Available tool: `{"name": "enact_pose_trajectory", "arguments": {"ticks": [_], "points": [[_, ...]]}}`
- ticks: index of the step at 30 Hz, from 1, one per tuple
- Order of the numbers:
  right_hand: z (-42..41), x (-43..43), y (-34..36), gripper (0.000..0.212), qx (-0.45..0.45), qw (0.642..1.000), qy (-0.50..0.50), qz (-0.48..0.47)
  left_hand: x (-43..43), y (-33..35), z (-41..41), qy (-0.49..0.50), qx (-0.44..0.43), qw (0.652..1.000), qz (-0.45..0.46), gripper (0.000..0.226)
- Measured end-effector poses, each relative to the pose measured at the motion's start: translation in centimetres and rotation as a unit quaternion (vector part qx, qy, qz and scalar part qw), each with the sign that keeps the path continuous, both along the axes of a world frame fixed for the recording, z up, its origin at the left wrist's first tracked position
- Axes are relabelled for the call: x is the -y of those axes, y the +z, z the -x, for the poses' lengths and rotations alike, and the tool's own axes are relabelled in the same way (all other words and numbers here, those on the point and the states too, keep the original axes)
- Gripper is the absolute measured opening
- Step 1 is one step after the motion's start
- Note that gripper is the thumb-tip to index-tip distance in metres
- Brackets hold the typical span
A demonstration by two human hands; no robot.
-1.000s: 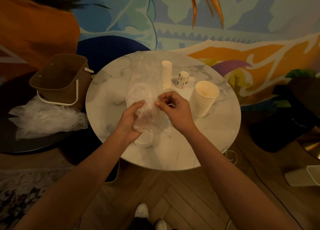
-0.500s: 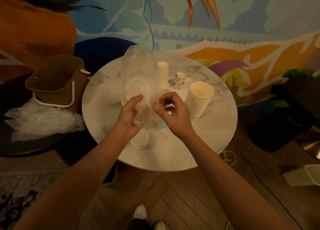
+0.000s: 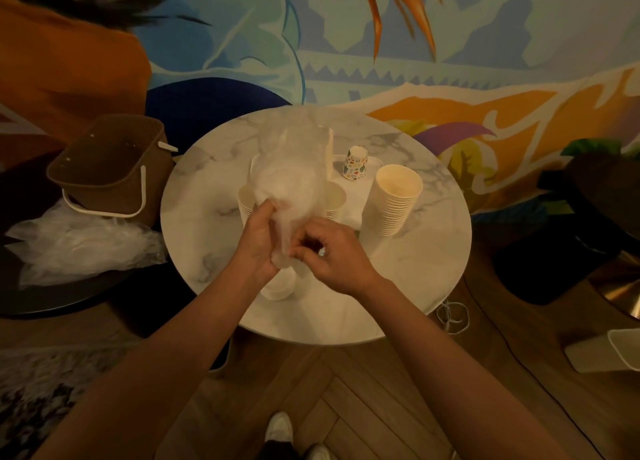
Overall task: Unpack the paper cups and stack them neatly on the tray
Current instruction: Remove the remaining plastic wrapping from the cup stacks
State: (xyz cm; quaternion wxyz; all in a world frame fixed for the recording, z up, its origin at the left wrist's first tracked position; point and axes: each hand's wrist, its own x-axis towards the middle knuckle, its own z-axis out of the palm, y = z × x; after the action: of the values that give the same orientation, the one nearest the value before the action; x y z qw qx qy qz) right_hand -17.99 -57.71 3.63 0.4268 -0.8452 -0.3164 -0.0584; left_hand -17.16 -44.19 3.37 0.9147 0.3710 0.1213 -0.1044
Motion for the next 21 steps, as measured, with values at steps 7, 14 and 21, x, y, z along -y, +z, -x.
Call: {"name": "enact_pose_trajectory", "arguments": {"ticks": [7, 14, 21], "points": [[-0.6, 0.9, 1.7, 0.023, -0.072, 0.954, -0.169, -0.235, 0.0, 0.5, 0.6, -0.005, 0.023, 1.0, -0.021, 0.055], [-3.1, 1.4, 2.6, 0.101, -0.387, 0.878, -0.121, -0.254, 0.9, 0.9, 1.2, -0.026, 0.09, 0.987, -0.133, 0.06], [-3.2, 2.1, 2.3, 0.058, -0.38, 0.829, -0.078, -0.402, 0.8, 0.0, 1.5, -0.02, 0.153, 0.949, -0.275, 0.036]]}}
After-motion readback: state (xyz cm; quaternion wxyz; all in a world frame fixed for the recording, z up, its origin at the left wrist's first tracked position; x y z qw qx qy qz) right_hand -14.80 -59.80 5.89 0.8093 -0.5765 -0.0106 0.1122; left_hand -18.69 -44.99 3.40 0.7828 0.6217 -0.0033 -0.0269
